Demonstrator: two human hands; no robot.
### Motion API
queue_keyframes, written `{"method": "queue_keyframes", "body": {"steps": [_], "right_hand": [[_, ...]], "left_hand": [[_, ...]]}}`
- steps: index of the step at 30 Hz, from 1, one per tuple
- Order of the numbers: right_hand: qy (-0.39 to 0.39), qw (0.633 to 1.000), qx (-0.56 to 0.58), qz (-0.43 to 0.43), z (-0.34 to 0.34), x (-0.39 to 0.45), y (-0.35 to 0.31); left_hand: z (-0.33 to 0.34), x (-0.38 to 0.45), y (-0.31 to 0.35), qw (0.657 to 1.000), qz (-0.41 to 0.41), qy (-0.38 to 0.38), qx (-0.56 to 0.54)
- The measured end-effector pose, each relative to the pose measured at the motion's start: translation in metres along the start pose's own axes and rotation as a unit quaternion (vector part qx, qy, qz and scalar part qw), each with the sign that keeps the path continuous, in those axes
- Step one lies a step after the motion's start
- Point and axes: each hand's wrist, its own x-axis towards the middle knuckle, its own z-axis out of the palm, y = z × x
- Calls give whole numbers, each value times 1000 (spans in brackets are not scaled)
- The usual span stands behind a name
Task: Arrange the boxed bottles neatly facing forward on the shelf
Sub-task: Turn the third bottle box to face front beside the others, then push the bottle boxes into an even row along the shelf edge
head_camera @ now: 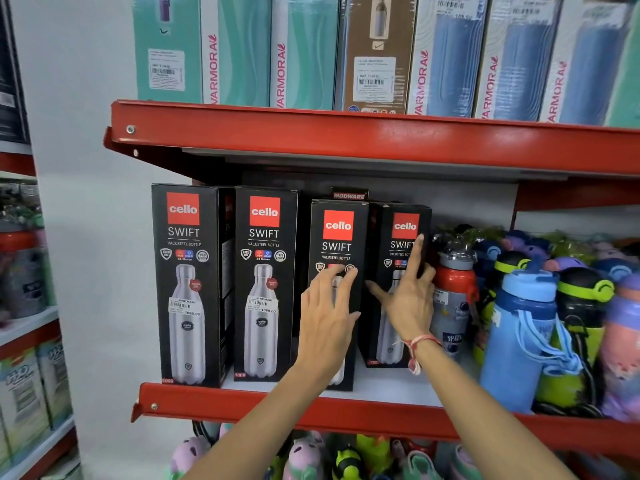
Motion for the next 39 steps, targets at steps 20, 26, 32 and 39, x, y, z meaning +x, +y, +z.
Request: {"method": "queue_keyframes", "body": {"steps": [20, 26, 32, 39], "right_hand": [[-178, 932, 297, -108, 77, -155, -140], [-244, 939, 238, -39, 110, -199, -173], [-241, 939, 245, -8, 103, -209, -178], [-235, 940, 246, -13, 96, -212, -176]], "left_hand": [[-86, -86, -149, 921, -313, 119, -201], [-113, -105, -198, 883, -302, -60, -354], [-135, -114, -206, 877, -281, -119, -371], [-145, -117, -203, 888, -268, -137, -347]]}}
